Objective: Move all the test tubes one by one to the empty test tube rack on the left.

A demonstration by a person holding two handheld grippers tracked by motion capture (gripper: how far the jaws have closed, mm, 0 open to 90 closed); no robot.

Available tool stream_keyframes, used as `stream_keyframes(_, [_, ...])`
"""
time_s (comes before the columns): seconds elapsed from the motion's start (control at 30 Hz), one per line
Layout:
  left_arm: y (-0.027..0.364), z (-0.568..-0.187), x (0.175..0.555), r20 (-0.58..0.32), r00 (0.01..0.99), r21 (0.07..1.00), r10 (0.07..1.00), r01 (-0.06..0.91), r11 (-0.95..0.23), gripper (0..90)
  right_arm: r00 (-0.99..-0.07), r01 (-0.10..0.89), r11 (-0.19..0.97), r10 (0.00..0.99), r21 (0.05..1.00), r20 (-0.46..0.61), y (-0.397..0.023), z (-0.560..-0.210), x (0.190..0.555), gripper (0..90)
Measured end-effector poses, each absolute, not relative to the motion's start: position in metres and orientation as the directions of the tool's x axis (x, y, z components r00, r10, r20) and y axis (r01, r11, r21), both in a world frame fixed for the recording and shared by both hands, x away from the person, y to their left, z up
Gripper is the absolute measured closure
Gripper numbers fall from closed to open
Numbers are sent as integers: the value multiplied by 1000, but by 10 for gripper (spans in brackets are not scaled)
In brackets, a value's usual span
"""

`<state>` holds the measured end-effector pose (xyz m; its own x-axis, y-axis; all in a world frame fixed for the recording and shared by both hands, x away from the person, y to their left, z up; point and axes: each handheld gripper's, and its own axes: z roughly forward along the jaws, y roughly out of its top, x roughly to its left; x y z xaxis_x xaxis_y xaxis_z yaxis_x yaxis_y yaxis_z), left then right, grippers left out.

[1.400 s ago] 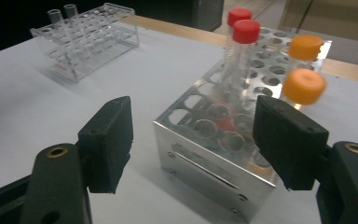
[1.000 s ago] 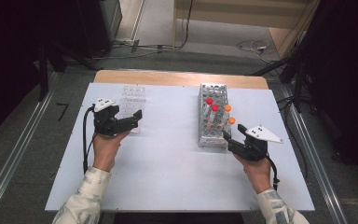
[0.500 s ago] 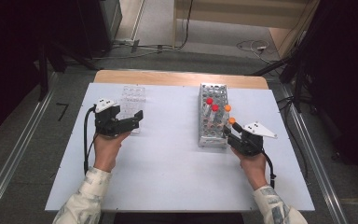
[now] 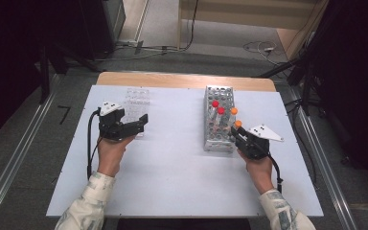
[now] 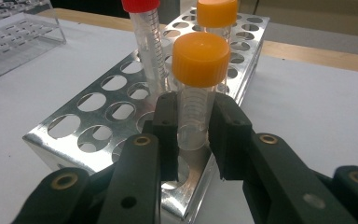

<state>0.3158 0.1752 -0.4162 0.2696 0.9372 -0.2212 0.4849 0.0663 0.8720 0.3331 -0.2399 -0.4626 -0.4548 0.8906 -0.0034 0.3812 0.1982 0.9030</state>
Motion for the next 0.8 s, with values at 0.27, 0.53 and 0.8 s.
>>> stream_keyframes(0.27, [176,-416,315,-221,268,875,938,479,69,110,-455,351,184,891,918,-4,-241,-447,330,709])
stream_keyframes(0.53, [175,-415,315,-221,271,876,937,478,69,110,-447,317,205,893,926,-45,-238,-429,323,709])
stream_keyframes(0.8, [174,-415,315,-220,275,877,936,477,66,110,-444,286,191,895,939,-47,-240,-413,316,709])
